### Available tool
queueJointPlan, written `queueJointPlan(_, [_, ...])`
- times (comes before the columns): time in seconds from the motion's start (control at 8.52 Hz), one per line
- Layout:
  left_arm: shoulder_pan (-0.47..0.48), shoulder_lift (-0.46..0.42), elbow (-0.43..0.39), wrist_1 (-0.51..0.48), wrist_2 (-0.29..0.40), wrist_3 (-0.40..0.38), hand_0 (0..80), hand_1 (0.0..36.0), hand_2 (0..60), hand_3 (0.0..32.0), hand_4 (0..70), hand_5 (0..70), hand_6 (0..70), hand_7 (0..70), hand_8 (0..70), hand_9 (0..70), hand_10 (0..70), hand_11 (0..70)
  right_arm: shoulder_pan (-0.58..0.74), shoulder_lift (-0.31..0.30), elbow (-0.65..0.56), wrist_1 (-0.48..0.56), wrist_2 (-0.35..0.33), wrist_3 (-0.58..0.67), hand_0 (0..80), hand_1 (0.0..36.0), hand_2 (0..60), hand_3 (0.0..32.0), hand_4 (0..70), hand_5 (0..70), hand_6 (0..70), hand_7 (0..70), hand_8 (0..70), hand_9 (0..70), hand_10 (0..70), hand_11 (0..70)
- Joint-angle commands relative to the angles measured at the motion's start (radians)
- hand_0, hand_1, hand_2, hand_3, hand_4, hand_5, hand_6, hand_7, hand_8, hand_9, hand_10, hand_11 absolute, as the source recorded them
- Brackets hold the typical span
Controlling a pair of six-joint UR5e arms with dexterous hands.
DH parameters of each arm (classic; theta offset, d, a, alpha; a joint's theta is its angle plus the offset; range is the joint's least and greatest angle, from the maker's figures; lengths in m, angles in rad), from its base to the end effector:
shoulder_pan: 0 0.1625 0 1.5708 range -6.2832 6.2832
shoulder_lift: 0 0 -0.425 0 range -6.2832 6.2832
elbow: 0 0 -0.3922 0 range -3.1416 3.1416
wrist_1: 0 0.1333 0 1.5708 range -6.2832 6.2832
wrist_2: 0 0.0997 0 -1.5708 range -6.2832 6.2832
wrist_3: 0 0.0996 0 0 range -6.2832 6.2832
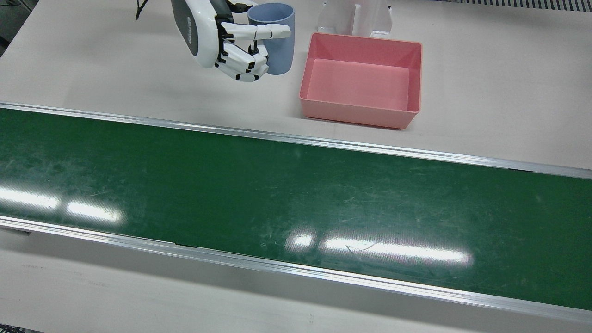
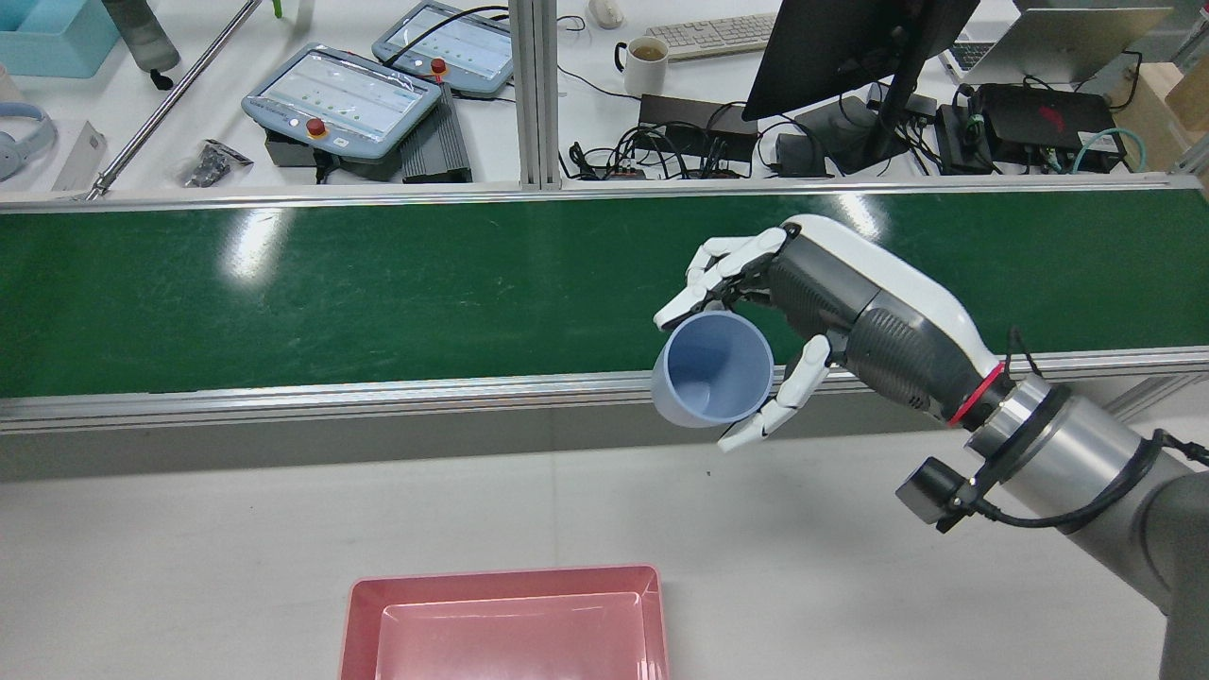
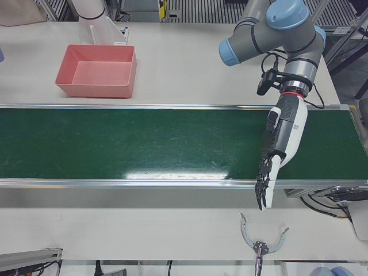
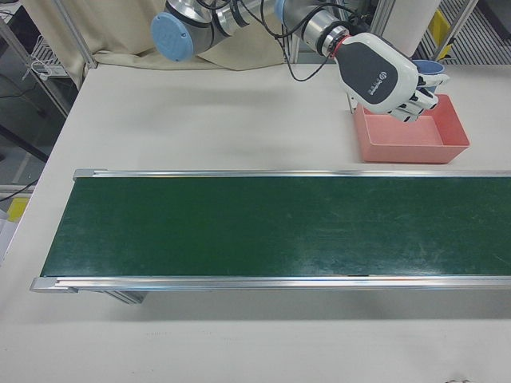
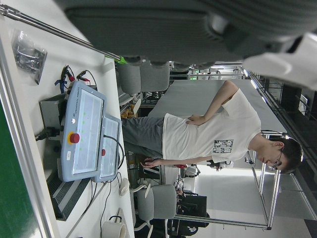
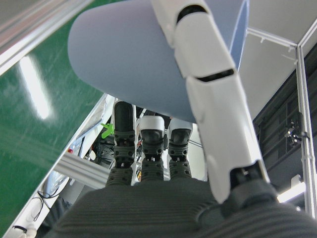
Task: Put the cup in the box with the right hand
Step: 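Lift the blue cup and carry it toward the pink tray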
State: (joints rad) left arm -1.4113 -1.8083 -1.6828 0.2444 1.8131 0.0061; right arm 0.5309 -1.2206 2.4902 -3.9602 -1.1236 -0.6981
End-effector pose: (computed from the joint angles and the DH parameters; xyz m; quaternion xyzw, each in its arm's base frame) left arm -0.0167 -0.5852 0.5303 -0.1371 0.7295 -0.6544 0.1444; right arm -0.2440 -0.3478 0.2377 -0.0245 -0.8342 0.4778 0.2742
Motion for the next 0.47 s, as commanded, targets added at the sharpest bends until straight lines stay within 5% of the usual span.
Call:
queueJointPlan(0.0, [0.0,0.0,0.0,0.001,0.0,0.0,0.0,0.0,0.0,0.0,0.0,0.0,0.0,0.0,0.0,0.0,0.0,0.0,-0.274,0.033,-0.01,0.004,0.146,-0.153,80.0,36.0,60.0,0.0,70.0,19.9,40.2,70.0,46.8,70.0,29.7,46.3])
queueJointPlan(0.35, [0.0,0.0,0.0,0.001,0.0,0.0,0.0,0.0,0.0,0.0,0.0,0.0,0.0,0.0,0.0,0.0,0.0,0.0,-0.408,0.036,-0.055,0.013,0.251,-0.238,80.0,36.0,60.0,0.0,69.7,18.3,39.3,70.0,44.9,68.7,28.2,44.0])
